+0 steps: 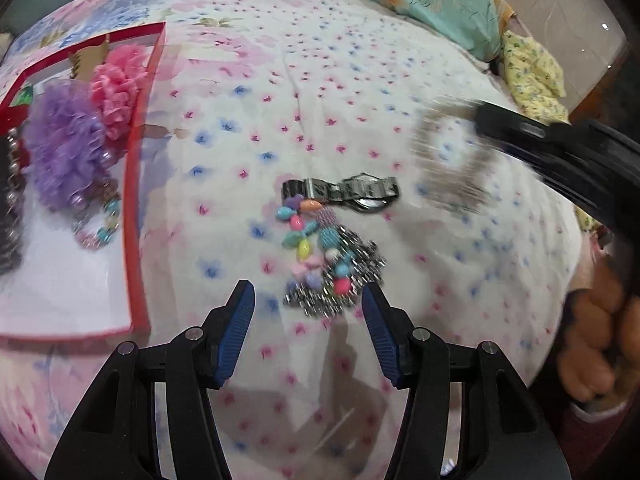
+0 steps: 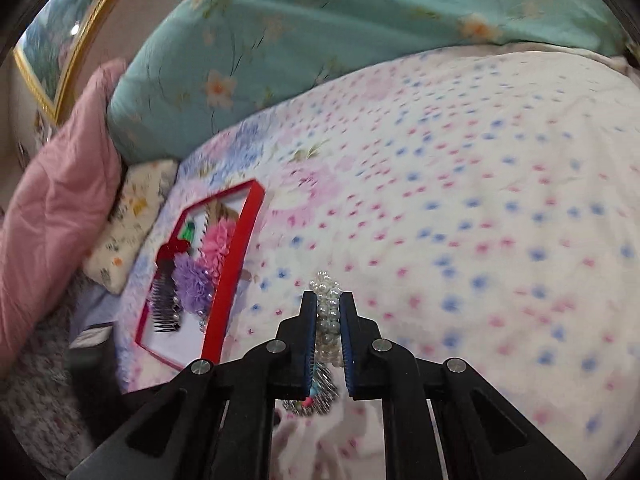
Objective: Organize jewelry
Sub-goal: 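Grasp the pearl bracelet with right tool while left tool reaches for beaded hair ties, then grasp the colourful beaded hair ties with left tool while right tool carries pearl bracelet boxward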
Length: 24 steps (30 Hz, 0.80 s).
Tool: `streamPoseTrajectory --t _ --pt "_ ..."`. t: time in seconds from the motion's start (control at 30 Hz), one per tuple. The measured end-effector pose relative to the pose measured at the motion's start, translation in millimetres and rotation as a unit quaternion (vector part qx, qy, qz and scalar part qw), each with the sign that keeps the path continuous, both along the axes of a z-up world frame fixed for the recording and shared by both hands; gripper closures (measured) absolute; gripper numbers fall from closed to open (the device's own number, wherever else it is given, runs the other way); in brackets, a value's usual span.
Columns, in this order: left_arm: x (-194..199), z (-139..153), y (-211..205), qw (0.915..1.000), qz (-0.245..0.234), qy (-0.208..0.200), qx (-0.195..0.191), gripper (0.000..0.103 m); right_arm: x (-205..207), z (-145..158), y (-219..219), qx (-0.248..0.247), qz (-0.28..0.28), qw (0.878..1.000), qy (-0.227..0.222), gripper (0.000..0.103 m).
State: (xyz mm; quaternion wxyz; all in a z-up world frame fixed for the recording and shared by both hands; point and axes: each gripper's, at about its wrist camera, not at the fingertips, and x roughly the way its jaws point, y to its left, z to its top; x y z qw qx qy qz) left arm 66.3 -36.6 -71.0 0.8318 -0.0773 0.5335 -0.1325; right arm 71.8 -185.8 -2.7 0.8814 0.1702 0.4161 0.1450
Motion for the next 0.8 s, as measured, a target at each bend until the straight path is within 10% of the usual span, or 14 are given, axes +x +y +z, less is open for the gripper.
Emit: streamPoseTrajectory --t 0.33,0.8 --pt "31 -13 -16 0.9999 -0.009 0.005 -0.011 0.090 -33 -3 -39 0.051 -0.033 0.998 0.014 0.092" --pt "-19 41 25 0.9978 0.028 -0.053 -0.028 0.093 -47 11 -25 0.068 -0.015 0.998 -0.006 0.092"
